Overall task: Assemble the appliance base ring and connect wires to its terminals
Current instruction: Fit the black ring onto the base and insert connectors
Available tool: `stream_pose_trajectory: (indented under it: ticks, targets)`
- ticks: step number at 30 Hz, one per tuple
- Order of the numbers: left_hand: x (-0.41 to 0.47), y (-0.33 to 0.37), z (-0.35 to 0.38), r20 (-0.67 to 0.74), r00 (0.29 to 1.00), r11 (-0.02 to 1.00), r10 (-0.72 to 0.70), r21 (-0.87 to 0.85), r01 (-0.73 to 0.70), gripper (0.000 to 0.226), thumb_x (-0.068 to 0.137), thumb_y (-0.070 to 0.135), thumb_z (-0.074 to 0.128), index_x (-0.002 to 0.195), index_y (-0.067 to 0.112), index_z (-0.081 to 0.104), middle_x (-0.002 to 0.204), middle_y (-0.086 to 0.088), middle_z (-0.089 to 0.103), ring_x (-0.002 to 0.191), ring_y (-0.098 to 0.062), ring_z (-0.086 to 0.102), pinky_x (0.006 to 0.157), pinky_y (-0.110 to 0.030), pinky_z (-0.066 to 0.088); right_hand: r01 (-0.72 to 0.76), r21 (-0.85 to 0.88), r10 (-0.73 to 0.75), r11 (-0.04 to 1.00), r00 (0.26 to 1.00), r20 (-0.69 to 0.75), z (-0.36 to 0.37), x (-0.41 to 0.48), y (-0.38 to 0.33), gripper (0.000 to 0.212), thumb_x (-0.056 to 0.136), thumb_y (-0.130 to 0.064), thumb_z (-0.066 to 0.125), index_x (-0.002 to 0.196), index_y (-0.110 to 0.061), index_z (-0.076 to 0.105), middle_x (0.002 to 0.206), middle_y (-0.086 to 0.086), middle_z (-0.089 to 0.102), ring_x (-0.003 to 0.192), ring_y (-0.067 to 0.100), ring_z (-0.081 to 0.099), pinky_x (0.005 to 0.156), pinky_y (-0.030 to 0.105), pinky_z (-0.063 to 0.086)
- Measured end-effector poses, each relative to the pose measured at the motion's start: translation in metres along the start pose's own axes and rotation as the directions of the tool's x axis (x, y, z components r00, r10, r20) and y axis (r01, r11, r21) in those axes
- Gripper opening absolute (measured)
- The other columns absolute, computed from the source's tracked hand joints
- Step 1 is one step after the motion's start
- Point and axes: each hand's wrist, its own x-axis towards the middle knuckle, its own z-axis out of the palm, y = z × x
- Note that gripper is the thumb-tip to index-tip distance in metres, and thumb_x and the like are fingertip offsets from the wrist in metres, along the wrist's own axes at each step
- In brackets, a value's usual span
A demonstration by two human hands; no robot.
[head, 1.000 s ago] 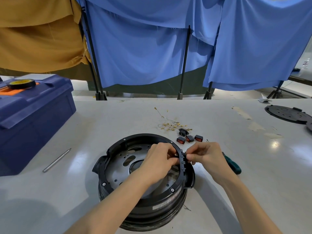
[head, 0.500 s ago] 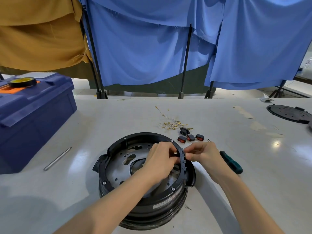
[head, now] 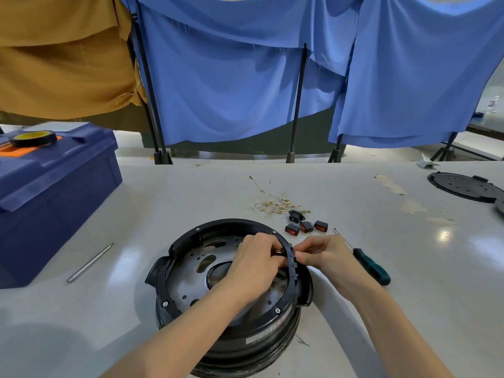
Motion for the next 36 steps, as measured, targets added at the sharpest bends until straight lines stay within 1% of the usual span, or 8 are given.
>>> stream_pose_trajectory:
  ticks: [4,7,11,17,27,30,33,36]
  targets:
    - [-0.001,-0.002,-0.004,-0.036,0.999,0.999,-0.025,0.026,0.026,0.016,0.082,0.031,0.071,0.095,0.021,0.072,0.091,0.003,0.068,0.088,-0.015,0.061,0.080,-0.038,0.053,-0.007,0.034,0.007,0.999,1.000,-0.006,-0.004,-0.002,0.001,0.015,0.080,0.007,0.071,0.074,-0.005,0.077,0.077,0.017,0.074,0.071,0.023,0.071,0.068,0.026,0.057]
    - [-0.001,-0.001,-0.009,-0.146,0.989,0.983,-0.004,0.180,0.030,0.029,0.078,0.041,0.072,0.098,0.023,0.063,0.095,0.010,0.063,0.091,-0.012,0.057,0.075,-0.029,0.047,0.008,0.055,0.004,0.998,0.976,-0.217,-0.010,0.003,0.003,0.014,0.081,0.005,0.071,0.072,-0.006,0.075,0.070,0.014,0.073,0.062,0.022,0.068,0.060,0.026,0.055]
    - [-0.004,0.002,-0.008,-0.160,0.968,0.945,0.195,0.295,-0.142,0.043,0.084,0.036,0.067,0.122,0.029,0.047,0.115,0.014,0.045,0.111,-0.006,0.038,0.076,-0.020,0.038,-0.008,-0.169,-0.068,0.986,0.898,-0.435,-0.023,0.020,0.008,0.010,0.083,0.001,0.070,0.081,-0.009,0.074,0.079,0.008,0.073,0.077,0.021,0.067,0.069,0.027,0.050]
    - [-0.005,-0.003,-0.007,-0.089,0.951,0.928,0.295,0.263,-0.263,0.042,0.089,0.029,0.062,0.130,0.029,0.054,0.123,0.015,0.042,0.117,-0.004,0.035,0.095,-0.018,0.032,-0.119,-0.588,-0.111,0.800,0.933,-0.342,-0.030,0.057,0.018,0.036,0.090,0.003,0.056,0.124,-0.007,0.064,0.128,0.010,0.062,0.127,0.027,0.048,0.106,0.034,0.037]
    - [-0.003,-0.005,-0.006,-0.096,0.952,0.936,0.291,0.236,-0.262,0.040,0.087,0.027,0.063,0.126,0.027,0.058,0.121,0.016,0.042,0.115,-0.004,0.035,0.093,-0.020,0.034,-0.163,-0.862,-0.218,0.481,0.930,-0.297,-0.026,0.073,0.028,0.021,0.092,-0.011,0.053,0.104,-0.008,0.069,0.096,0.007,0.070,0.103,0.027,0.045,0.084,0.031,0.031]
    - [-0.002,-0.005,-0.007,-0.098,0.954,0.936,0.283,0.246,-0.252,0.040,0.087,0.024,0.065,0.126,0.027,0.059,0.123,0.014,0.044,0.117,-0.006,0.036,0.093,-0.020,0.031,-0.125,-0.702,-0.239,0.701,0.887,-0.396,-0.028,0.067,0.019,0.021,0.093,-0.004,0.053,0.104,-0.002,0.071,0.094,0.014,0.071,0.098,0.031,0.054,0.081,0.036,0.043]
    - [0.001,-0.004,-0.009,-0.119,0.952,0.934,0.283,0.262,-0.245,0.039,0.092,0.023,0.060,0.130,0.029,0.057,0.126,0.013,0.049,0.118,-0.007,0.039,0.095,-0.021,0.026,-0.004,-0.245,-0.118,0.969,0.869,-0.481,-0.032,0.055,0.001,0.017,0.093,-0.002,0.057,0.099,0.003,0.072,0.084,0.014,0.074,0.078,0.026,0.066,0.068,0.036,0.050]
    - [0.000,0.002,-0.013,-0.218,0.938,0.960,0.269,0.145,-0.241,0.037,0.094,0.032,0.056,0.131,0.031,0.056,0.117,0.013,0.062,0.108,-0.004,0.042,0.095,-0.022,0.026,0.052,0.263,0.010,0.963,0.974,-0.228,-0.023,0.034,-0.018,0.013,0.093,0.001,0.057,0.097,0.005,0.068,0.081,0.022,0.073,0.058,0.022,0.063,0.050,0.027,0.042]
